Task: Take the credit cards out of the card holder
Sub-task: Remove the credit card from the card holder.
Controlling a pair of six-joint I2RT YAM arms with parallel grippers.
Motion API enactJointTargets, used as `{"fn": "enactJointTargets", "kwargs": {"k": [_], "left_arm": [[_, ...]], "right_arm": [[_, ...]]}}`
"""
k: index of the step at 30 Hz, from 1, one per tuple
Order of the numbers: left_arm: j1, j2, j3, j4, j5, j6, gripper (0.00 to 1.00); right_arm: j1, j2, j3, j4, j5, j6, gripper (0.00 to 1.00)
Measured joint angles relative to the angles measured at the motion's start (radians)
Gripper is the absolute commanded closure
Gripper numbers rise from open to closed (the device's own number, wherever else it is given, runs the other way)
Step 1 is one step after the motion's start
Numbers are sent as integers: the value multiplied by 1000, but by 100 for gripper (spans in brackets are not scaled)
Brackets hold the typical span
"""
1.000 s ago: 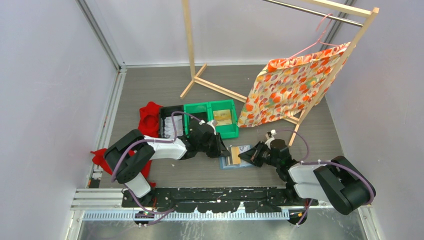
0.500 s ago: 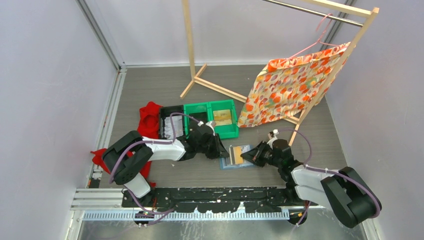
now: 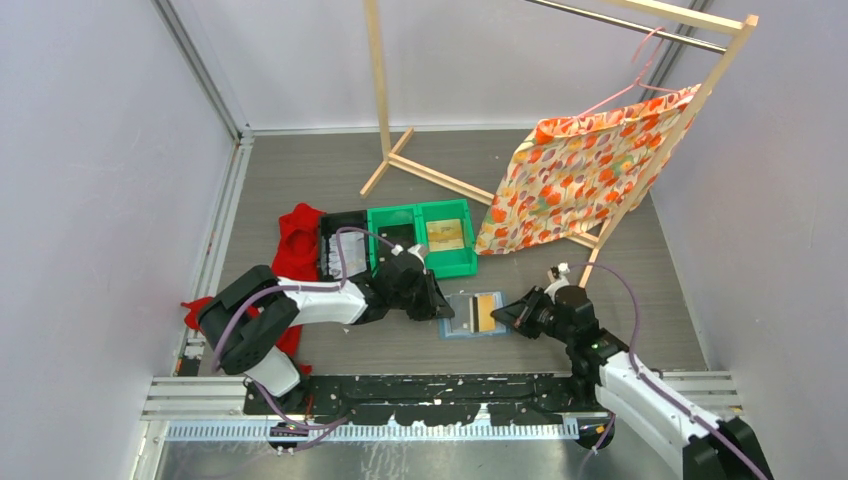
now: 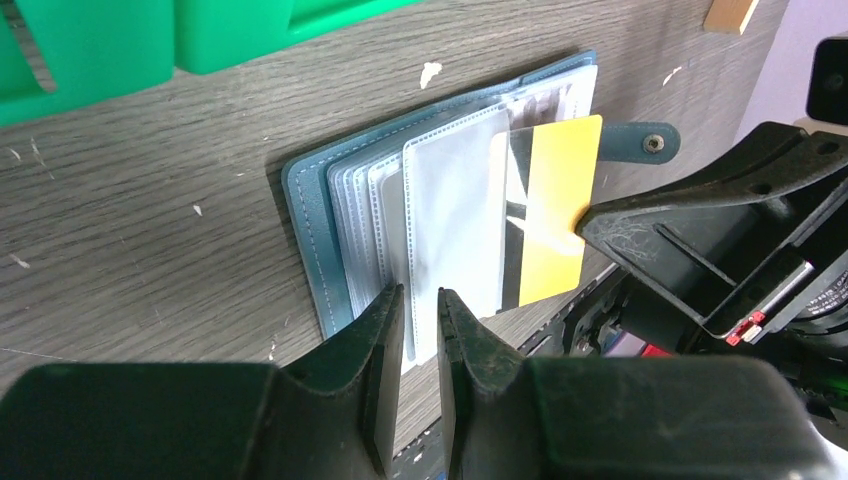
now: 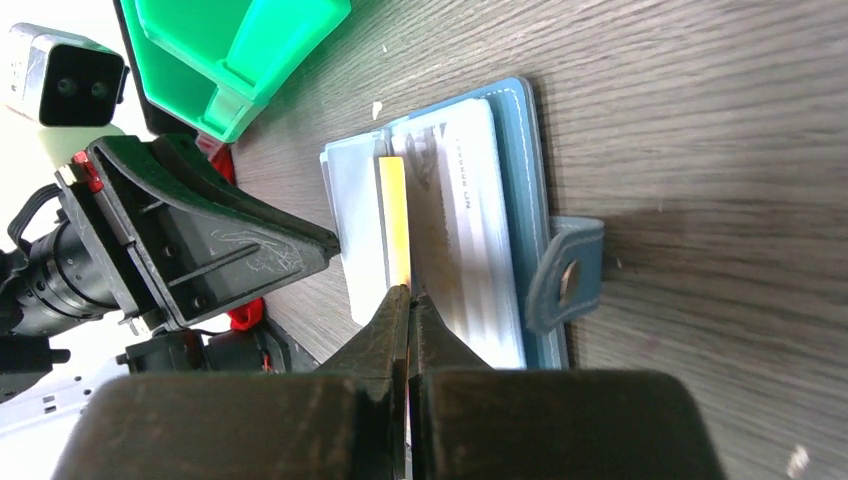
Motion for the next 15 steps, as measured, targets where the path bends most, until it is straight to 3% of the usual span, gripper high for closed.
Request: {"fn": "enactJointTargets", "kwargs": {"k": [5, 15], "left_arm": [[0, -7, 1, -13, 0, 6, 78], [0, -101, 1, -233, -27, 70, 76]], "right_arm": [[0, -158, 11, -198, 25, -19, 99], [-1, -179, 179, -516, 79, -133, 99]]}}
